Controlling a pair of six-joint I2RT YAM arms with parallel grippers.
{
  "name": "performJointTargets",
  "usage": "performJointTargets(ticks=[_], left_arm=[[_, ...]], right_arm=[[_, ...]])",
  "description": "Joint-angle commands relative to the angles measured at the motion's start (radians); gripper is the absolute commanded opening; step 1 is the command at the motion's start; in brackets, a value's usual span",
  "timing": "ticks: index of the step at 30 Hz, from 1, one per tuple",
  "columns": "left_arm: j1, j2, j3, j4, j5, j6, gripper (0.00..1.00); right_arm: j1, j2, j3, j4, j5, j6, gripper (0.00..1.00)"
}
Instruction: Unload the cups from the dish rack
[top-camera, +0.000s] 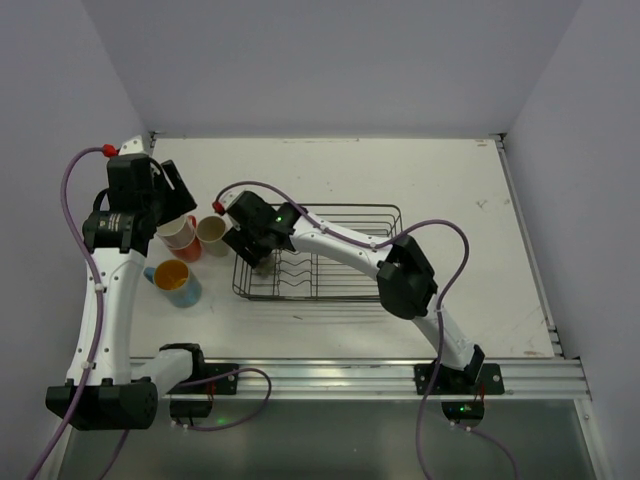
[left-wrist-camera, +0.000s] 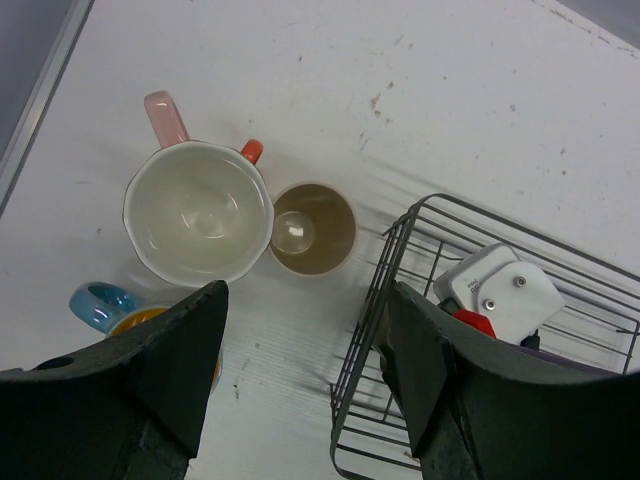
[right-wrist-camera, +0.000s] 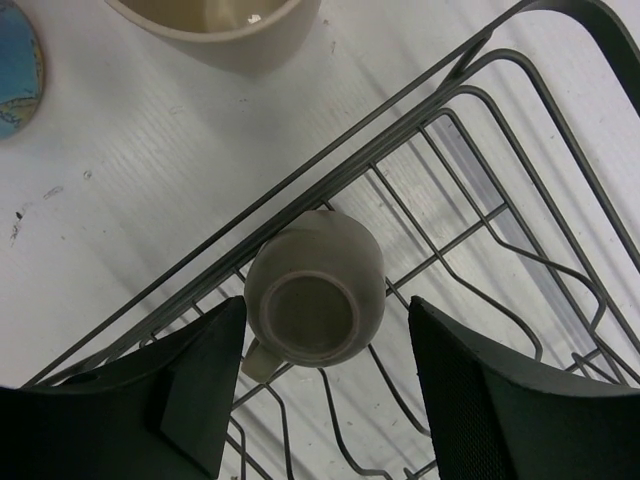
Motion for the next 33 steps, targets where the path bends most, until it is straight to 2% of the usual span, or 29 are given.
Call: performJointTargets(ticks=[1, 17, 24, 26, 33], left_arm=[[0.01, -0.017, 0.007, 0.028, 0.008, 0.03, 0.69], [0.012, -0.016, 0.004, 0.028, 0.005, 0.034, 0.7], [0.01, -0.016, -0.005, 0.034, 0.012, 0.036, 0.7], [0.01, -0.014, -0.007, 0.035, 0.012, 0.036, 0.7], [0.012, -0.013, -0.02, 0.043, 0.016, 0.039, 0.7]], right_arm=[[0.003, 0.028, 0.047, 0.017, 0.005, -0.011, 0.68], [0.005, 0.059, 0.043, 0.014, -0.017, -0.004, 0.69], [0.003, 0.072, 0.044, 0.009, -0.001, -0.003, 0.73], [0.005, 0.077, 0.047, 0.006, 0.005, -0.004, 0.78], [0.005, 0.091, 0.058, -0.003, 0.022, -0.006, 0.78]])
